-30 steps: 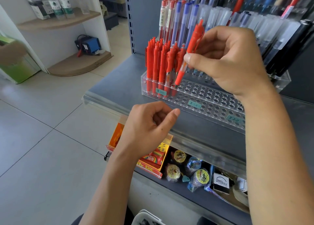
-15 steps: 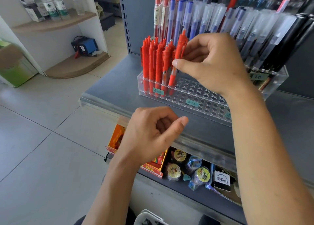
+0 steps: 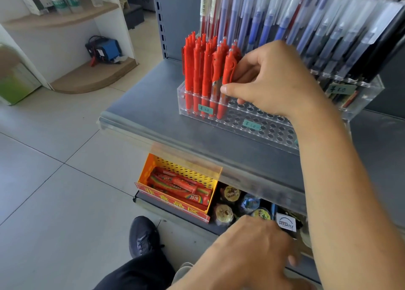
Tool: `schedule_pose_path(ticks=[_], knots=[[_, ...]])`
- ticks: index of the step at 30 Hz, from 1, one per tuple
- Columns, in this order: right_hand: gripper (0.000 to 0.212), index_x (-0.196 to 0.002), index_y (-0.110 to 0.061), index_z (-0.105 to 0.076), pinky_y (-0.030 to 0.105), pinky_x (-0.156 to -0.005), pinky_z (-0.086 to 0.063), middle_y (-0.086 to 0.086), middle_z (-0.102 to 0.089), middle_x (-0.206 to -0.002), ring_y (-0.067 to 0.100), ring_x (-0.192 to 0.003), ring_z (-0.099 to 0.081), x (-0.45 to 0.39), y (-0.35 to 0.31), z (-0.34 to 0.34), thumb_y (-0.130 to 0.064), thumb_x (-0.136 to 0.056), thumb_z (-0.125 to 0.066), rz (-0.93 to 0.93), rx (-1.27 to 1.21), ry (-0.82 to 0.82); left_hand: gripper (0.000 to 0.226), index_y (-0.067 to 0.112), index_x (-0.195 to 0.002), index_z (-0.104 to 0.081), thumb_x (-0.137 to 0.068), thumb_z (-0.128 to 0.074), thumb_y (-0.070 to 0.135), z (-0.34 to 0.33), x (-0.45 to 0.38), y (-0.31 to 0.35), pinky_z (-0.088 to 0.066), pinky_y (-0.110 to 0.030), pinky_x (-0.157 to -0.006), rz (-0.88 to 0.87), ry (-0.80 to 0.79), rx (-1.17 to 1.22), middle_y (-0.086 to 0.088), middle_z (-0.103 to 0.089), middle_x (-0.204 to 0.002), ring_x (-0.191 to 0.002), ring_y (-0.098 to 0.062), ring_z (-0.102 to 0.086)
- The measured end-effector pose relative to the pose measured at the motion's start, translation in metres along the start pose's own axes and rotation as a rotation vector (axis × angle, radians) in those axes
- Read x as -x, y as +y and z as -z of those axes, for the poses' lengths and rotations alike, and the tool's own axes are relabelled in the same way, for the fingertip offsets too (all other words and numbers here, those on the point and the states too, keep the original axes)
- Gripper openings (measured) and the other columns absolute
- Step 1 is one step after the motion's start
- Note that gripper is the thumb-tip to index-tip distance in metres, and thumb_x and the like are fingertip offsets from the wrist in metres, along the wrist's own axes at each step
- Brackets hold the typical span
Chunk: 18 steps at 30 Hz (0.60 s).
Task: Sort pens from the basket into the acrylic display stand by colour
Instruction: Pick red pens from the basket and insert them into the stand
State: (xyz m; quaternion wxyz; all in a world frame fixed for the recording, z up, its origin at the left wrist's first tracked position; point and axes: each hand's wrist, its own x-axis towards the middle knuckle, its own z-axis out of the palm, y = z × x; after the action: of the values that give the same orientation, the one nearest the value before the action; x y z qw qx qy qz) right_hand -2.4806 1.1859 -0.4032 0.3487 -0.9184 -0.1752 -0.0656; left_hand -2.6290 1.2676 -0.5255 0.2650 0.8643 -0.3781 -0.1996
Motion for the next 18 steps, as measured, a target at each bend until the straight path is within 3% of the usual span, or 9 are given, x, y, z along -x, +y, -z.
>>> schedule_pose_path(ticks=[5,9,14,18], knots=[[0.009,-0.079,-0.024,-0.077,0.017,-0.067,-0.052,-0.011,-0.072,-0.065,-0.003,-0.061,-0.069,0.0006,0.0005,-0.0016,-0.027,-0.082,-0.085,-0.026,-0.001,-0.015,0.059,0.024,-0.114,-0.075,-0.084,-0.040,0.060,0.0048,-0.0025,0.0006,-0.049,-0.035,-0.072,0.023,-0.040,0.002,-0.007,-0.077,-0.101,-0.078,-0.028,-0.065],[0.010,-0.079,-0.024,-0.076,0.016,-0.065,-0.051,-0.011,-0.072,-0.066,-0.004,-0.061,-0.069,0.0005,0.0015,-0.0018,-0.028,-0.081,-0.085,-0.042,-0.009,-0.013,0.041,0.018,-0.109,-0.077,-0.094,-0.058,0.051,0.0042,-0.0041,0.0040,-0.036,-0.032,-0.066,0.033,-0.033,0.034,-0.012,-0.075,-0.095,-0.063,-0.022,-0.043],[0.008,-0.082,-0.027,-0.076,0.005,-0.058,-0.044,-0.015,-0.070,-0.068,-0.009,-0.062,-0.066,0.0007,0.0027,-0.0003,-0.028,-0.082,-0.084,-0.044,0.020,-0.033,0.041,0.016,-0.111,-0.076,-0.094,-0.060,0.050,0.0044,-0.0075,0.0046,-0.044,-0.034,-0.072,0.052,-0.058,0.052,-0.012,-0.077,-0.099,-0.067,-0.026,-0.054],[0.007,-0.084,-0.027,-0.076,0.004,-0.057,-0.042,-0.016,-0.069,-0.070,-0.011,-0.063,-0.065,0.0021,0.0039,0.0014,-0.029,-0.083,-0.083,-0.049,0.033,-0.049,0.040,0.022,-0.115,-0.074,-0.094,-0.061,0.053,0.0009,-0.0099,0.0015,-0.049,-0.038,-0.076,0.033,-0.074,-0.014,-0.006,-0.076,-0.103,-0.086,-0.030,-0.069]])
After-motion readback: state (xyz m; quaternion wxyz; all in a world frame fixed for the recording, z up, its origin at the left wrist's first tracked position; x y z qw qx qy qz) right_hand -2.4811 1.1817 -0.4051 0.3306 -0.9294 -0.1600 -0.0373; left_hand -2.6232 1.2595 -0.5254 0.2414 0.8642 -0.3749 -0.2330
